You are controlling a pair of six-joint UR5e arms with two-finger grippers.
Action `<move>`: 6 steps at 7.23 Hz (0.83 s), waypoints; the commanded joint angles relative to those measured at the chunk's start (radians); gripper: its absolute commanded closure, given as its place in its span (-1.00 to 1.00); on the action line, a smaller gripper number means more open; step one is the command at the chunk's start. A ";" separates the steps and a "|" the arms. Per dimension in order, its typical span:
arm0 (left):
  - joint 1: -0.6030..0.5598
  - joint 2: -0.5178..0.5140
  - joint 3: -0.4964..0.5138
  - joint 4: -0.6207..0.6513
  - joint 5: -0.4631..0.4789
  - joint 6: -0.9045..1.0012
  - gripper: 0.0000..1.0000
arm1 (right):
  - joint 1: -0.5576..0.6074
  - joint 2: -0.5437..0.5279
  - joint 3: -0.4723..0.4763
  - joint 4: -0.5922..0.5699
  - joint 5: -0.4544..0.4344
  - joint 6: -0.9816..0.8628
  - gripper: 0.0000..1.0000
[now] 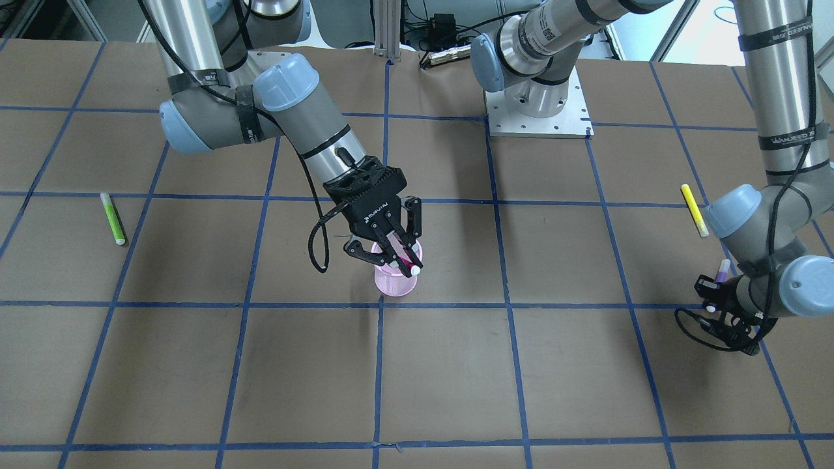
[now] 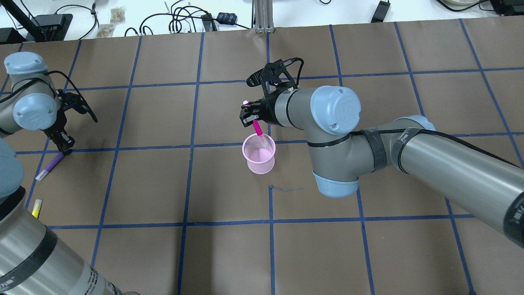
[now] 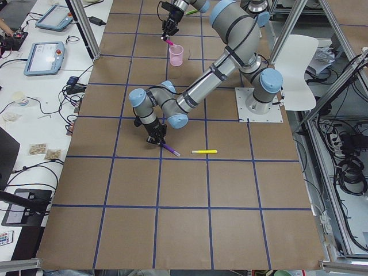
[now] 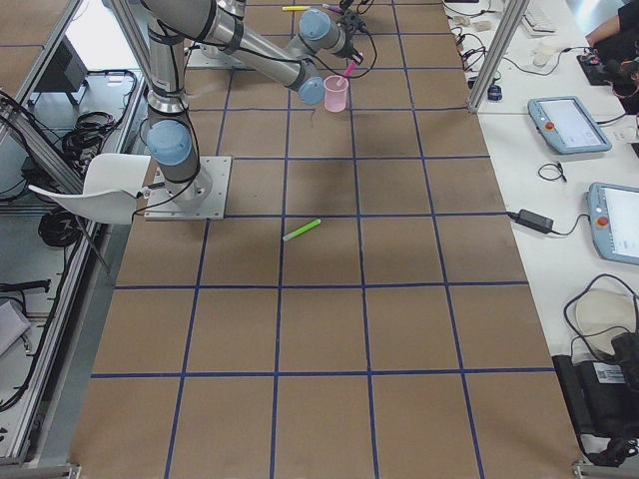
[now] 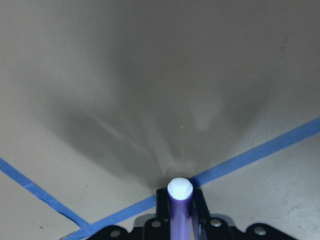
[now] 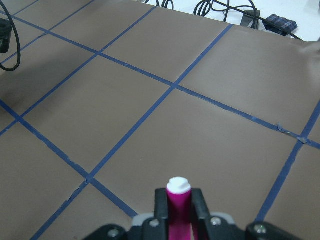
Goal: Insert purple and pink pens into pink cup
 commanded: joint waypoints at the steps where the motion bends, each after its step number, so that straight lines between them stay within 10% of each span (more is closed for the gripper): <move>1: -0.018 0.033 0.014 -0.001 -0.004 0.000 1.00 | 0.022 0.005 -0.001 -0.006 -0.002 0.031 0.95; 2: -0.025 0.073 0.012 -0.014 -0.029 -0.003 1.00 | 0.023 0.005 0.001 -0.002 0.001 0.035 -0.48; 3: -0.051 0.116 0.012 -0.018 -0.081 -0.004 1.00 | 0.023 0.005 0.004 -0.004 -0.001 0.063 -0.99; 6: -0.062 0.243 0.012 -0.106 -0.263 -0.035 1.00 | -0.005 -0.017 -0.009 0.040 -0.010 0.115 -1.00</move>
